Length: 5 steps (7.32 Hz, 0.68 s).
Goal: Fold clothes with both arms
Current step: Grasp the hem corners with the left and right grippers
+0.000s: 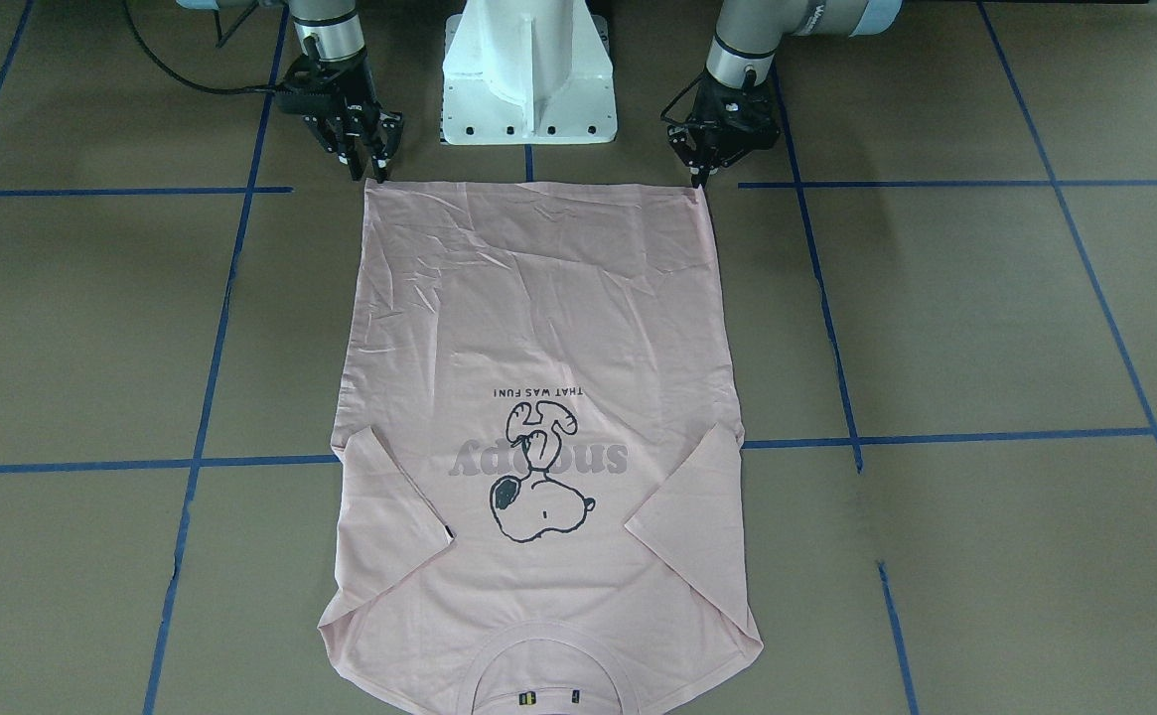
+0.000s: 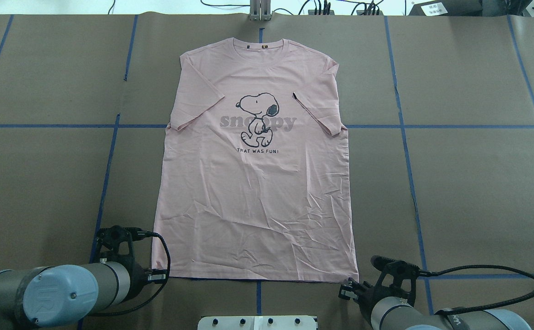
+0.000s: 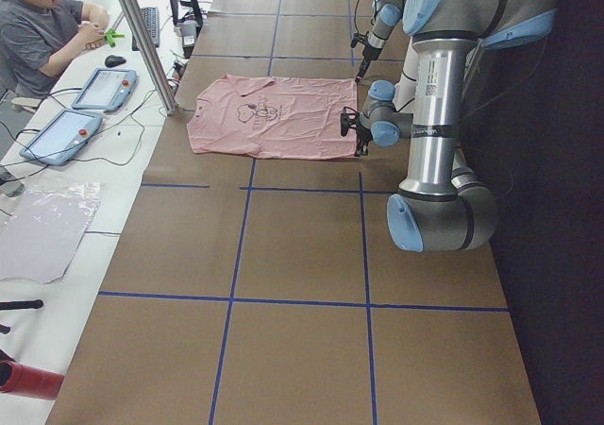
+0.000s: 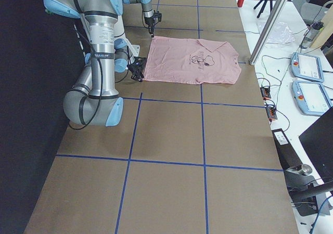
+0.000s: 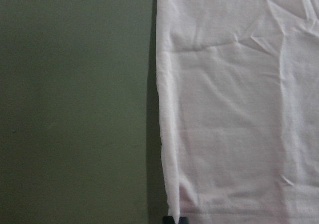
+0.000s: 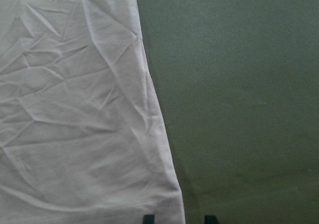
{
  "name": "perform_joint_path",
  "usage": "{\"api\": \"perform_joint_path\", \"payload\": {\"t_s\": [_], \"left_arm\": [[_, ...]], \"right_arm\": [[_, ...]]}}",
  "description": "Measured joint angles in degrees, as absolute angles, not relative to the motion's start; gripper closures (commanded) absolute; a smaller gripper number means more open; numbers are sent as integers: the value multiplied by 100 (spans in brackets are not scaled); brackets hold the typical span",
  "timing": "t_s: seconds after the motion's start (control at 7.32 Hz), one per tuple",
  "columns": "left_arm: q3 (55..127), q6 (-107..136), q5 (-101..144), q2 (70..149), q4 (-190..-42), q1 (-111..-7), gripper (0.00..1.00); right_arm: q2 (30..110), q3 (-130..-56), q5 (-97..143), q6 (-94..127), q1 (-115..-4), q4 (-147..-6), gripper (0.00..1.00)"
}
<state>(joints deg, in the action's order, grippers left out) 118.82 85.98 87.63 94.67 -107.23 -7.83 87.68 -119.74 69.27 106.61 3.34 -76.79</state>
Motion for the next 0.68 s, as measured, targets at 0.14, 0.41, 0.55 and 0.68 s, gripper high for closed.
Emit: {"api": "perform_joint_path", "payload": {"t_s": [0.14,0.41,0.55,0.68], "left_arm": [[11882,8596,8763,9466,-10723,-782,100],[11883,8596,8763,9466,-10723,-782,100],[11883,8596,8763,9467,-10723,-782,100],[11883,8596,8763,9471,-10723,-782,100]], "right_arm": [[8761,-11959,6924,10661,333,-7676,100],[8752,-11950,6870,10666,312,-7679,100],[8748,-11969,6836,10663,300,-7680,100],[8747,-11991,6820,10660,279,-7676,100]]}}
